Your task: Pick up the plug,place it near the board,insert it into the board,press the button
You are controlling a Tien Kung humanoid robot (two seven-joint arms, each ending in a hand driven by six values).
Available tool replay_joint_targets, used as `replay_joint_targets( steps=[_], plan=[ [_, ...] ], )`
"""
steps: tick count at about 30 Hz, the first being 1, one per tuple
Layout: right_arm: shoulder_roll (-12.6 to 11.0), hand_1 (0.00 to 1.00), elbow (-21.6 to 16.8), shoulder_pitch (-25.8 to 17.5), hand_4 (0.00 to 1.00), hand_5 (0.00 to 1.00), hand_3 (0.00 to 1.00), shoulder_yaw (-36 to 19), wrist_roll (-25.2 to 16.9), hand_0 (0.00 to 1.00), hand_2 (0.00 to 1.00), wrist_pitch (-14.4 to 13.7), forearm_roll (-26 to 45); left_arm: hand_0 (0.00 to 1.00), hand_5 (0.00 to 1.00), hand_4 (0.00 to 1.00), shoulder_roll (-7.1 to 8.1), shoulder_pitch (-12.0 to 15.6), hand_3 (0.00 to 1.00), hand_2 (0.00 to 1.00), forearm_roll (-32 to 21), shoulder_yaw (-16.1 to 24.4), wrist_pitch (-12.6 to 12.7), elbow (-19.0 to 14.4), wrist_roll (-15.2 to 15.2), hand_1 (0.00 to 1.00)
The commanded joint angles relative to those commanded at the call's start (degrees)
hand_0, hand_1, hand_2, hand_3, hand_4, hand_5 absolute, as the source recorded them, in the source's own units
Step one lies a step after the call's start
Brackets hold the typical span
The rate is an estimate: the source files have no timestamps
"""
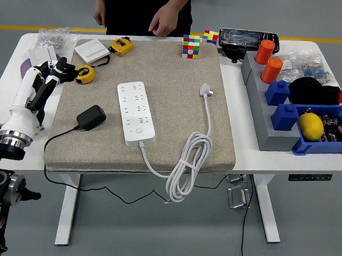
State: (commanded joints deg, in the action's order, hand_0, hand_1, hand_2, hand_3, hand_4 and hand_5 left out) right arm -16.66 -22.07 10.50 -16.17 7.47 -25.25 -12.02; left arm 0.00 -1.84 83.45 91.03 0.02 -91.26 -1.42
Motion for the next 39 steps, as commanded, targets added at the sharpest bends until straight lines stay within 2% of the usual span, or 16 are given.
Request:
replay_joint_targets(
  steps=[1, 7, 8, 13, 14, 19, 20, 37, 38, 39],
  plan=[
    [0.0, 0.768, 0.0, 0.0, 0.998, 0.998, 0.788, 0.0, 0.0, 0.843, 0.759, 0.0, 0.0, 0.688, 0.182, 0.840, 0.00, 0.0, 0.506, 0.503, -0.2, 0.1, -0.4, 0.0, 0.1, 0.598],
    [0.0, 0.768, 0.0, 0.0, 0.998, 0.998, 0.788, 0.2, 0.0, 0.843, 0.759, 0.1, 0.1, 0.688, 0.182, 0.840, 0.00, 0.1, 0.506, 0.503, -2.7, 0.0, -3.0, 0.4, 0.5, 0.598],
    [0.0, 0.767, 0.0, 0.0, 0.998, 0.998, 0.786, 0.2, 0.0, 0.842, 0.758, 0.1, 0.1, 0.756, 0.377, 0.986, 0.00, 0.1, 0.587, 0.649, -3.0, 0.0, -3.2, 0.4, 0.6, 0.750],
    [0.0, 0.767, 0.0, 0.2, 0.998, 0.998, 0.786, 0.1, 0.0, 0.842, 0.758, 0.1, 0.1, 0.756, 0.377, 0.986, 0.00, 0.0, 0.587, 0.649, -4.9, 0.0, -4.4, 0.7, 1.1, 0.750],
    [0.0, 0.766, 0.0, 0.2, 0.998, 0.998, 0.789, 0.1, 0.0, 0.842, 0.758, 0.1, 0.1, 0.850, 0.582, 0.998, 0.00, 0.0, 0.801, 0.831, -5.0, 0.0, -4.6, 0.7, 1.2, 0.882],
    [0.0, 0.766, 0.0, 0.1, 0.998, 0.998, 0.789, 0.2, 0.0, 0.842, 0.758, 0.1, 0.2, 0.850, 0.582, 0.998, 0.00, 0.0, 0.801, 0.831, -5.2, -0.2, -5.5, 0.8, 1.3, 0.882],
    [0.0, 0.766, 0.0, 0.1, 0.998, 0.998, 0.787, 0.2, 0.0, 0.841, 0.757, 0.1, 0.2, 0.967, 0.748, 0.998, 0.00, 0.0, 0.873, 0.927, -5.2, -0.2, -5.6, 0.8, 1.3, 0.978],
    [0.0, 0.765, 0.0, 0.2, 0.998, 0.998, 0.787, 0.2, 0.0, 0.840, 0.757, 0.1, 0.1, 0.968, 0.778, 0.998, 0.00, -0.1, 0.854, 0.924, -4.7, -0.3, -6.8, 0.7, 1.8, 0.982],
    [0.0, 0.765, 0.0, 0.2, 0.998, 0.998, 0.787, 0.2, 0.0, 0.839, 0.756, 0.1, 0.2, 0.894, 0.773, 0.998, 0.00, -0.1, 0.835, 0.865, -4.9, -0.3, -6.9, 0.7, 1.9, 0.912],
    [0.0, 0.765, 0.0, 0.2, 0.998, 0.998, 0.787, 0.2, 0.0, 0.839, 0.756, 0.1, 0.2, 0.894, 0.773, 0.998, 0.00, -0.1, 0.835, 0.865, -5.0, -0.3, -7.0, 0.7, 1.9, 0.912]
  ],
)
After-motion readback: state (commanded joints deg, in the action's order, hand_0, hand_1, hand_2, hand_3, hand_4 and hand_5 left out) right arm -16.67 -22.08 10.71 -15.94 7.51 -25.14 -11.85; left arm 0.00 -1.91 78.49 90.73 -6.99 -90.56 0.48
